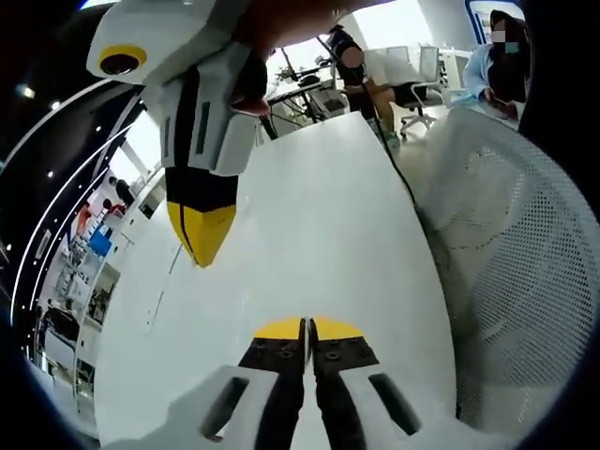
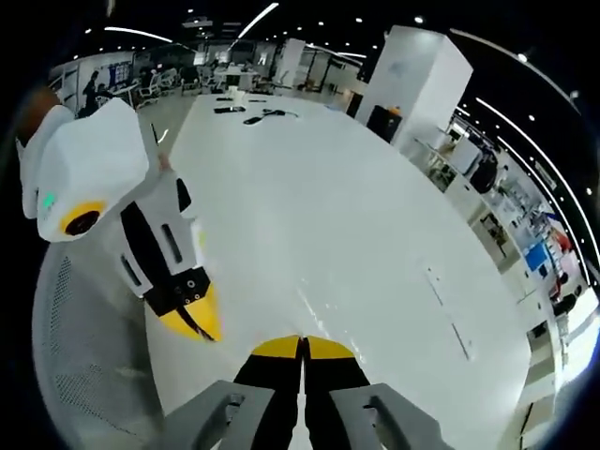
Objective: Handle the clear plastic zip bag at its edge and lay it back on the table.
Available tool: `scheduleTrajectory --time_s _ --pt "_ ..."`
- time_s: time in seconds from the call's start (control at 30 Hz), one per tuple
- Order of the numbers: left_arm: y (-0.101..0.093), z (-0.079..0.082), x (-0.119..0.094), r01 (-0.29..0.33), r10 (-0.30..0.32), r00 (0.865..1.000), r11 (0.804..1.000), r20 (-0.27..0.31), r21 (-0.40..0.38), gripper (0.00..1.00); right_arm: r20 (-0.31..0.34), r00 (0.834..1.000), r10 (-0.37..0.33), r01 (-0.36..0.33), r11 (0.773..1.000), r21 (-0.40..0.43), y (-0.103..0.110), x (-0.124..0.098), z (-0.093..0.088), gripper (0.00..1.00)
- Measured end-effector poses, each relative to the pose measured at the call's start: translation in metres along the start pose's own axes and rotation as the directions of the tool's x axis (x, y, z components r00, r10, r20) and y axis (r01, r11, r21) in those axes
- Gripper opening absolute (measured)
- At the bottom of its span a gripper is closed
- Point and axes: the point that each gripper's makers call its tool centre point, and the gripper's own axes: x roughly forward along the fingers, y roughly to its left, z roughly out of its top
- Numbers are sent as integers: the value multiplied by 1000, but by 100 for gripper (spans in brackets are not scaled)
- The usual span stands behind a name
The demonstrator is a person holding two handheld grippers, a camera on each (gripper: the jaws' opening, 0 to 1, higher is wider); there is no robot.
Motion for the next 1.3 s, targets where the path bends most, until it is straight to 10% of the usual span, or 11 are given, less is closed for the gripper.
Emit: scheduleTrajectory --time_s 0.73,1.3 --pt "14 9 -1 -49 49 999 999 -19 2 0 146 981 -125 131 991 -35 -13 -28 28 0" --pt "4 -15 20 -41 33 996 995 -85 -89 3 145 985 -93 96 995 -15 2 -3 10 0"
